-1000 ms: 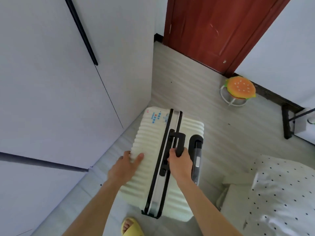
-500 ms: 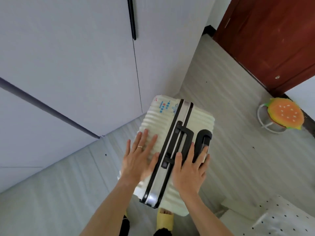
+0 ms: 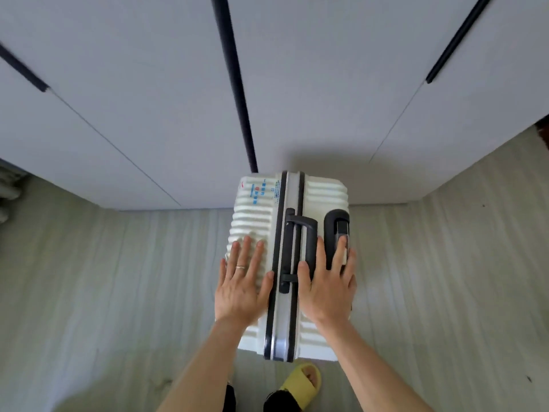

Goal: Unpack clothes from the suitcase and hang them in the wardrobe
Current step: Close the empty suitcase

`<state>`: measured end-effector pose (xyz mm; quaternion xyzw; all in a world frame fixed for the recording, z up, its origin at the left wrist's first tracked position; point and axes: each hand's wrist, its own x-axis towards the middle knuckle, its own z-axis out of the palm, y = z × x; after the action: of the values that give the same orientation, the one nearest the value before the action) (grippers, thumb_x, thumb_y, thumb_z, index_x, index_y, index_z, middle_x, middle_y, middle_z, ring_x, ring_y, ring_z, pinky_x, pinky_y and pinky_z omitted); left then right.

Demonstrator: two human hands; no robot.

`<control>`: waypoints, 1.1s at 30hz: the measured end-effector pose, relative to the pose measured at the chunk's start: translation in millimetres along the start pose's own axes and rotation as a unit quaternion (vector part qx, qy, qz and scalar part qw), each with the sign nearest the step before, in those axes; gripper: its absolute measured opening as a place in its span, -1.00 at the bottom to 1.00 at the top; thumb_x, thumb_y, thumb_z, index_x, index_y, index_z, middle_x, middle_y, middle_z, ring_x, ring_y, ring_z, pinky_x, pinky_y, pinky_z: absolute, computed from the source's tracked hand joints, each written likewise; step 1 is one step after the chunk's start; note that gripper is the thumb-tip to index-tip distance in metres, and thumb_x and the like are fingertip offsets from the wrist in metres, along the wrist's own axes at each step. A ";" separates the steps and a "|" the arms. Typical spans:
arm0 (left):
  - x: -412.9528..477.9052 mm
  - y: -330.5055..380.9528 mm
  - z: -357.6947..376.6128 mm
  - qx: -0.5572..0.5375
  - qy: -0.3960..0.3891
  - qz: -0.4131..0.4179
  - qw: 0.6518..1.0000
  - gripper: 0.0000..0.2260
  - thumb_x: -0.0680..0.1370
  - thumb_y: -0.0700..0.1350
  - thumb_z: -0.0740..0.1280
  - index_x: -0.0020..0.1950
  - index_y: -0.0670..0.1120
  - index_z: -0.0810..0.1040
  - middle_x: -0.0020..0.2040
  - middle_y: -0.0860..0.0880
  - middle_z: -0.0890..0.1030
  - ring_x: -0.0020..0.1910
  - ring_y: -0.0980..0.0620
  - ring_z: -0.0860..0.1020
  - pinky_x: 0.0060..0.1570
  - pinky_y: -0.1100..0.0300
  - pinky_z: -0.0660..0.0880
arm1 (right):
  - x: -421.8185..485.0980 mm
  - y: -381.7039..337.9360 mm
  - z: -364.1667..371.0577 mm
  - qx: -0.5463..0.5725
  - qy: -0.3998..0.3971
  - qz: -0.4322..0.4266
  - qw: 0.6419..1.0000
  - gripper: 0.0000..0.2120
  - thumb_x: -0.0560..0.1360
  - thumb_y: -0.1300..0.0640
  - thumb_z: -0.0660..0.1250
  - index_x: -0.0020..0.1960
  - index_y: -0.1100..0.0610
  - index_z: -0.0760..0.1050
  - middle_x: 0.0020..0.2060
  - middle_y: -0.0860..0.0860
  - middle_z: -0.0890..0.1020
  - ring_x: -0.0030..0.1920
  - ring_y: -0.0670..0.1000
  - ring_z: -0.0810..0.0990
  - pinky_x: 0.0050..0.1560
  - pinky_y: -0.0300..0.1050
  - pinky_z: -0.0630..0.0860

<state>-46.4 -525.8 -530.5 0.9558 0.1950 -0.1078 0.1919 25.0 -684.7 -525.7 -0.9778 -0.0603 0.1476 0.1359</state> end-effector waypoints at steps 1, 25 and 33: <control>-4.0 -8.0 -1.7 -0.009 0.008 -0.019 1.000 -0.43 0.58 0.32 -0.23 0.55 0.28 -0.35 0.55 0.22 -0.39 0.52 0.15 -0.42 0.52 0.06 -0.32 | 0.7 -7.5 3.4 -0.008 0.001 -0.023 1.000 -0.38 0.60 -0.30 -0.13 0.60 -0.14 -0.10 0.60 0.04 -0.22 0.58 0.17 -0.18 0.48 0.16 0.15; -139.7 -428.9 -112.8 -0.112 0.149 -0.375 0.908 -0.41 0.56 0.37 -0.26 0.57 0.28 -0.28 0.57 0.22 -0.34 0.52 0.17 -0.42 0.57 0.01 -0.20 | -102.6 -460.8 169.4 -0.102 -0.104 -0.423 0.894 -0.28 0.52 -0.44 -0.34 0.59 -0.15 -0.21 0.56 -0.02 -0.34 0.55 0.10 -0.36 0.56 0.04 -0.08; -135.2 -572.9 -165.0 -0.119 0.176 -0.405 0.889 -0.37 0.53 0.41 -0.27 0.56 0.27 -0.32 0.56 0.20 -0.38 0.52 0.13 -0.43 0.56 -0.07 -0.18 | -105.6 -611.7 223.6 -0.067 -0.101 -0.502 0.856 -0.27 0.52 -0.47 -0.24 0.60 -0.17 -0.09 0.57 -0.10 -0.29 0.56 0.04 -0.33 0.53 -0.09 -0.14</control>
<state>-383.8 -16.0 -529.6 0.7672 0.6071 0.0178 0.2059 -191.0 -61.3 -529.0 -0.8015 -0.5660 0.1525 0.1186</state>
